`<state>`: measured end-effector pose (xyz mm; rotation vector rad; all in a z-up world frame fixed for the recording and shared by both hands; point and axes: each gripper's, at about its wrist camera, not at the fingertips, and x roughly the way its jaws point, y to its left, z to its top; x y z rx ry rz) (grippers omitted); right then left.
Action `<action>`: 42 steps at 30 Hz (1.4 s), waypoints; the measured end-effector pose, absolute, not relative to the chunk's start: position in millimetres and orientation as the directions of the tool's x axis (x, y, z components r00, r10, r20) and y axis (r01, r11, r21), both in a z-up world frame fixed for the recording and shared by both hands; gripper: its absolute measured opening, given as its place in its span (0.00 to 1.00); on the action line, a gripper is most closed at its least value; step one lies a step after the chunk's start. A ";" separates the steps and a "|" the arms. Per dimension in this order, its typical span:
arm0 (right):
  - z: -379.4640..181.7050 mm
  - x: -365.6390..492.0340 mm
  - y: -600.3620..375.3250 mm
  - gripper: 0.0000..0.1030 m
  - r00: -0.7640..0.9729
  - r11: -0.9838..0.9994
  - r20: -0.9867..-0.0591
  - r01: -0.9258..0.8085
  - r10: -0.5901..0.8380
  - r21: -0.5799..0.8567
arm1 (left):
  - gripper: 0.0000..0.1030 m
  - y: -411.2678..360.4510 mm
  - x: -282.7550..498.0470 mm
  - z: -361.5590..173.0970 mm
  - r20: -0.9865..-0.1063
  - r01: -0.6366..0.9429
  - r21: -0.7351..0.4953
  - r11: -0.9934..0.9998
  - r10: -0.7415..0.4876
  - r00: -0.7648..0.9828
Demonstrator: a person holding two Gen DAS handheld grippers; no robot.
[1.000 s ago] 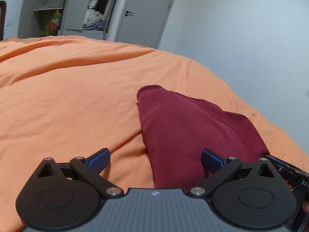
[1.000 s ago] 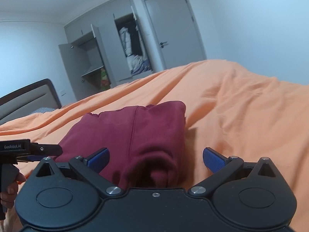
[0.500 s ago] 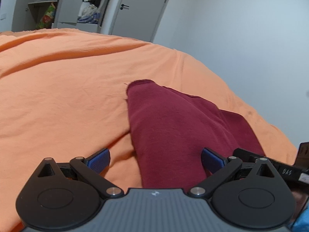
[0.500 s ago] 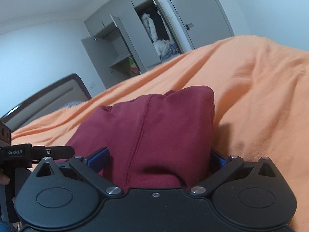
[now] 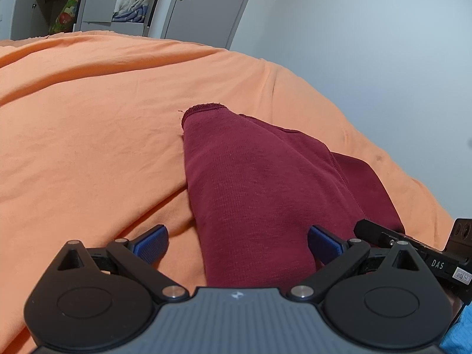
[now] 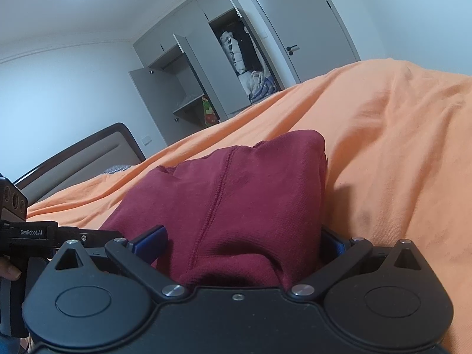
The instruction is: Fold small clothes
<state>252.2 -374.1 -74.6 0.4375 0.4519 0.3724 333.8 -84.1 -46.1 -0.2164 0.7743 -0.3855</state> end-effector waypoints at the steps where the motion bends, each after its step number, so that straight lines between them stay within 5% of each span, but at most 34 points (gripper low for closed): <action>1: -74.3 251.0 -373.8 0.99 0.837 0.843 -0.332 -0.248 0.435 0.478 | 1.00 -83.9 333.7 -46.1 -0.636 0.258 -0.329 0.908 -0.415 0.650; 7: -66.7 248.4 -371.3 0.84 0.840 0.853 -0.341 -0.240 0.422 0.464 | 0.97 -80.7 332.0 -43.0 -0.624 0.252 -0.345 0.904 -0.422 0.658; 16: -53.3 242.6 -352.0 0.64 0.842 0.915 -0.409 -0.217 0.351 0.339 | 0.69 -80.3 331.8 -32.6 -0.605 0.264 -0.387 0.884 -0.459 0.650; 22: -35.9 231.1 -332.8 0.27 0.871 0.949 -0.392 -0.223 0.296 0.223 | 0.39 -79.5 326.7 -22.4 -0.578 0.267 -0.375 0.888 -0.449 0.681; 26: -17.7 224.6 -315.3 0.23 0.896 0.958 -0.348 -0.226 0.275 0.174 | 0.30 -71.7 323.8 -7.1 -0.540 0.298 -0.380 0.876 -0.471 0.698; 32: 3.6 228.2 -263.8 0.22 0.916 0.954 -0.267 -0.289 0.298 0.072 | 0.29 -49.5 315.8 23.2 -0.477 0.283 -0.303 0.910 -0.402 0.781; 42: 12.1 276.8 -170.3 0.23 0.851 0.891 -0.277 -0.450 0.446 0.050 | 0.29 36.0 307.5 30.9 -0.456 0.074 -0.284 0.956 -0.202 0.867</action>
